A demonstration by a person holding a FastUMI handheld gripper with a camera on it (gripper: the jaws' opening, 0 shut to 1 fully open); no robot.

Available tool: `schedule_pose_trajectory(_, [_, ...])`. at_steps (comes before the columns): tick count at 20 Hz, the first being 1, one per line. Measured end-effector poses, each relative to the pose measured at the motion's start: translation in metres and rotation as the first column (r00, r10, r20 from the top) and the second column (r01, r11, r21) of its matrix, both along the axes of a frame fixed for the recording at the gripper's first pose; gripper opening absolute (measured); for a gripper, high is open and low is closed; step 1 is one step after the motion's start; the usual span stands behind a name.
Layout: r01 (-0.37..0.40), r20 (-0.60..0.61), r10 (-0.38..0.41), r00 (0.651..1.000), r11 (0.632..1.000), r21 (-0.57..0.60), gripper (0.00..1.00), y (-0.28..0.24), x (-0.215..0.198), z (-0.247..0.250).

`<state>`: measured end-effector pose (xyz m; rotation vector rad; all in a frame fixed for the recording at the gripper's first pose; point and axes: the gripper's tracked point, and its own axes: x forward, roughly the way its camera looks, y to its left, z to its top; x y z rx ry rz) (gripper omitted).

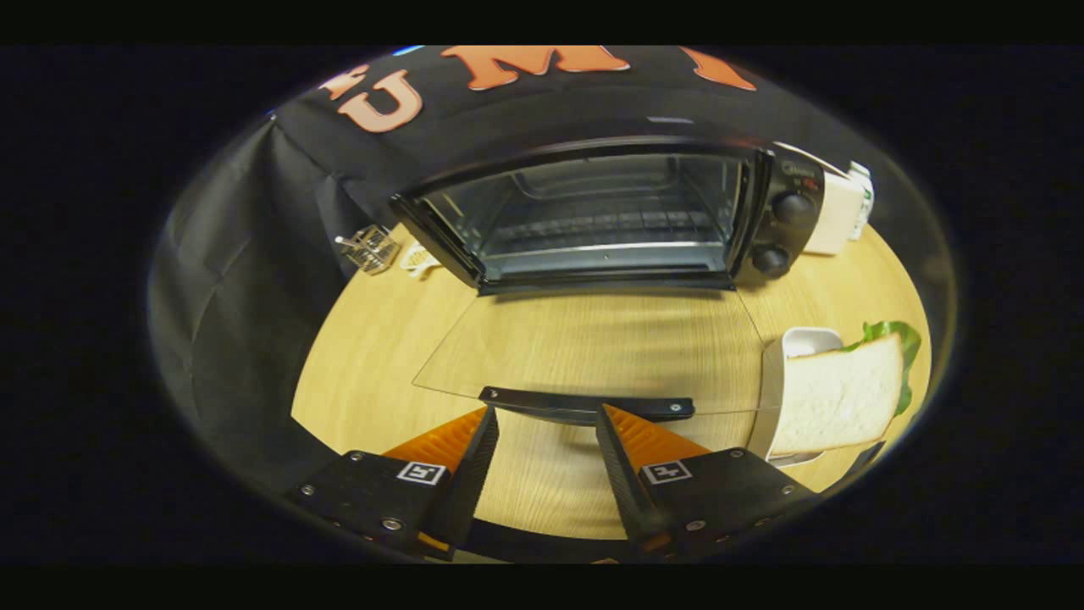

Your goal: Open the toaster oven, put the food inside, and close the toaster oven door.

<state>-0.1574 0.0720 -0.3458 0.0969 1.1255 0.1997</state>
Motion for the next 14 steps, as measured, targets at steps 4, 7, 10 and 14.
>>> schedule_pose_trajectory(4, [-0.021,-0.037,0.02,0.999,0.999,-0.038,0.67,-0.005,0.0,-0.017])
schedule_pose_trajectory(7, [0.002,-0.06,-0.001,0.998,1.0,0.017,0.67,0.001,0.0,-0.018])
schedule_pose_trajectory(10, [0.012,-0.025,-0.011,1.0,0.999,0.033,0.67,-0.003,0.003,-0.005])
schedule_pose_trajectory(14, [0.035,0.058,-0.038,0.998,0.998,0.054,0.71,-0.029,0.008,0.036])
